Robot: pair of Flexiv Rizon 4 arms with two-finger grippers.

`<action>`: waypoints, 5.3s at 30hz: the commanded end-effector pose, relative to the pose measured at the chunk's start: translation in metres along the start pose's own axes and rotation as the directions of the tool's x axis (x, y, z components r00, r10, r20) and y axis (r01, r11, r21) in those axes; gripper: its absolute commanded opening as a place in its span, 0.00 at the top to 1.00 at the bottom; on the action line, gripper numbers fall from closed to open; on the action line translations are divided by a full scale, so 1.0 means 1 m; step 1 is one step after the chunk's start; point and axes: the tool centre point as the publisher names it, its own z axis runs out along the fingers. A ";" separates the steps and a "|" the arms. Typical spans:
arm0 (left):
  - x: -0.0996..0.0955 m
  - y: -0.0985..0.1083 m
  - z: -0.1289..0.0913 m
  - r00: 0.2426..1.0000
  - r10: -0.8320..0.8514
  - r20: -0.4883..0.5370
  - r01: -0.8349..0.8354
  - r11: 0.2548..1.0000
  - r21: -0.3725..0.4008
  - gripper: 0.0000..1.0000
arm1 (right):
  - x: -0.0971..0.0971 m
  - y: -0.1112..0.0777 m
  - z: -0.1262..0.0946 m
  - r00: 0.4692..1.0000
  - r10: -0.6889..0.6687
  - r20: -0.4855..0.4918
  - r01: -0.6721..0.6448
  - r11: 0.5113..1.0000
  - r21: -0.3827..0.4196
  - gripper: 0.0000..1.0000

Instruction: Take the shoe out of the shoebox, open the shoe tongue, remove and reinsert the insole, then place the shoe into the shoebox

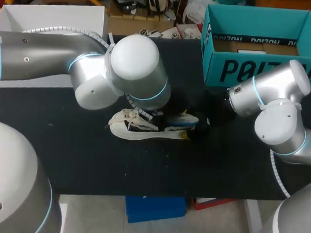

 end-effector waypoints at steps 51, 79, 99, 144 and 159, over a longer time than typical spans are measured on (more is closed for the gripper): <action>0.024 -0.092 -0.132 0.990 0.102 -0.102 -0.045 0.890 0.453 1.00 | -0.002 -0.003 0.003 1.000 0.002 0.000 -0.002 1.000 0.003 1.00; 0.001 -0.124 -0.204 0.870 0.161 -0.466 0.295 0.588 0.753 1.00 | -0.002 -0.003 0.003 1.000 0.002 0.000 -0.002 1.000 0.003 1.00; 0.000 -0.112 -0.245 0.782 0.092 -0.616 0.553 0.352 0.755 1.00 | -0.002 -0.003 0.003 1.000 0.002 0.000 -0.002 1.000 0.003 1.00; 0.021 -0.107 -0.371 0.774 0.177 -0.608 0.579 0.187 0.793 1.00 | -0.002 -0.003 0.003 1.000 0.002 0.000 -0.002 1.000 0.003 1.00; 0.021 -0.107 -0.371 0.774 0.177 -0.608 0.579 0.187 0.793 1.00 | -0.005 0.001 -0.018 0.997 -0.067 0.032 0.062 0.989 0.136 0.00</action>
